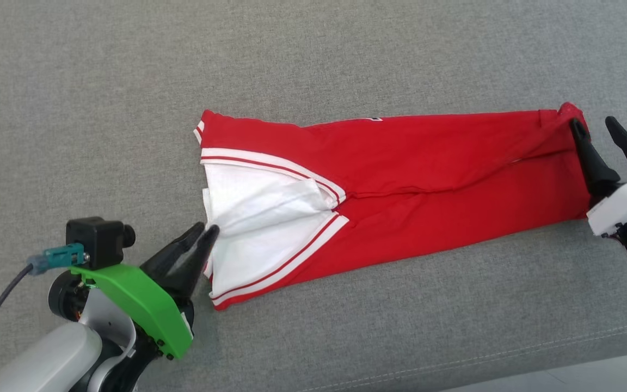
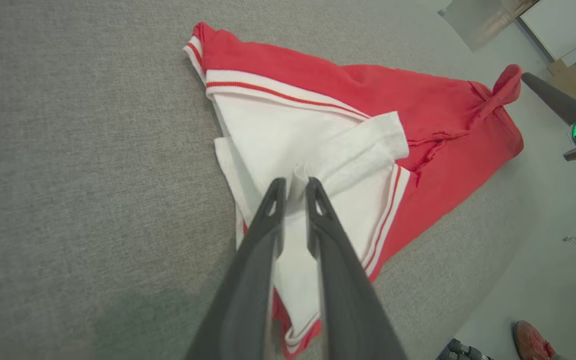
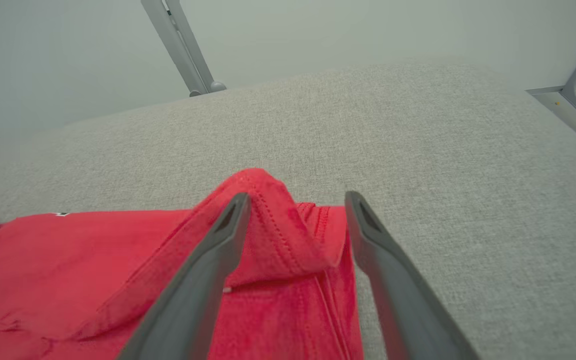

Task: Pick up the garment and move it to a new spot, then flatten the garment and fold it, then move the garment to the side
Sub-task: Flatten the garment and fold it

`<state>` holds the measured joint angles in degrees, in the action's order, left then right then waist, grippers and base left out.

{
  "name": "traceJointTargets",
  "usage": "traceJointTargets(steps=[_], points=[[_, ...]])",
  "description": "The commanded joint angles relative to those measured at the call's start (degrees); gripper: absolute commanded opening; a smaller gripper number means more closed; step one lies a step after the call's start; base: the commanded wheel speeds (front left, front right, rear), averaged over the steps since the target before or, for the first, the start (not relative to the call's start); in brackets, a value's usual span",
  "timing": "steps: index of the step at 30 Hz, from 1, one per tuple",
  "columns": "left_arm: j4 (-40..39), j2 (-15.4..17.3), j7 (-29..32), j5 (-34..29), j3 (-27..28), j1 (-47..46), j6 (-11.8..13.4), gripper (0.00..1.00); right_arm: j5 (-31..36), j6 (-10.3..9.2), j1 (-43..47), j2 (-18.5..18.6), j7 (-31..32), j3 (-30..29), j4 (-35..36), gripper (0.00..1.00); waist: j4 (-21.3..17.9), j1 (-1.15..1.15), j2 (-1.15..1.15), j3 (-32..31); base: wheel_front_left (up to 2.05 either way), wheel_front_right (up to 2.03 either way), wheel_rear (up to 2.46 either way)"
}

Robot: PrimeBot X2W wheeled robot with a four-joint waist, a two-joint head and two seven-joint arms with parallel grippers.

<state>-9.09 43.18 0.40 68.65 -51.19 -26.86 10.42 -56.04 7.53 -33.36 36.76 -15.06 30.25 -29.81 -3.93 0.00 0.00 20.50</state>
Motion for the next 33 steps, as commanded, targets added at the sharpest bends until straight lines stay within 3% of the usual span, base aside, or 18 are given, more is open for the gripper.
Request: traceJointTargets(steps=[1,6,11,16,24,28,29,33], points=[[0.35,-0.37,-0.67,-0.13,-0.02,1.10,0.49,1.00,-0.36,-0.09,2.02,0.40,-0.18,-0.94,0.74,1.00,0.05,0.00,0.00,-0.93,0.00,0.00,0.00],[2.36,-2.34,-5.53,-1.45,0.39,3.99,2.47,1.00,-0.22,-0.08,9.18,0.15,-0.19,-7.29,4.06,1.00,-0.19,0.00,0.00,-3.59,0.00,0.00,0.00],[4.85,-5.33,-12.20,-4.16,0.89,6.79,5.10,1.00,0.53,-0.08,16.51,-2.08,-0.19,-13.05,6.37,1.00,-0.12,0.00,0.00,-6.65,0.00,0.00,0.00],[7.38,-8.92,-15.16,-8.58,1.82,9.56,7.26,1.00,1.65,-0.08,23.17,-5.02,-0.18,-17.45,7.76,1.00,0.48,0.00,0.00,-9.71,0.00,0.00,0.00],[8.43,-17.08,-15.57,-21.88,12.57,19.06,10.36,1.00,3.72,-0.08,29.57,-9.54,-0.19,-21.95,8.73,1.00,1.68,0.00,0.00,-13.93,0.00,0.00,0.00],[7.47,-20.88,-15.58,-27.91,17.01,23.07,9.96,1.00,4.62,-0.08,29.92,-10.92,-0.19,-23.30,8.20,1.00,2.67,0.00,0.00,-14.76,0.00,0.00,0.00],[7.28,-22.58,-15.58,-32.61,18.57,24.86,9.06,1.00,4.94,-0.07,29.75,-11.85,-0.19,-23.99,7.26,1.00,3.61,0.00,0.00,-15.25,0.00,0.00,0.00],[7.89,-25.78,-15.58,-39.87,19.60,27.25,7.20,1.00,5.39,-0.07,28.45,-12.87,-0.19,-25.38,4.54,1.00,6.31,0.00,0.00,-15.89,0.00,0.00,0.00]])
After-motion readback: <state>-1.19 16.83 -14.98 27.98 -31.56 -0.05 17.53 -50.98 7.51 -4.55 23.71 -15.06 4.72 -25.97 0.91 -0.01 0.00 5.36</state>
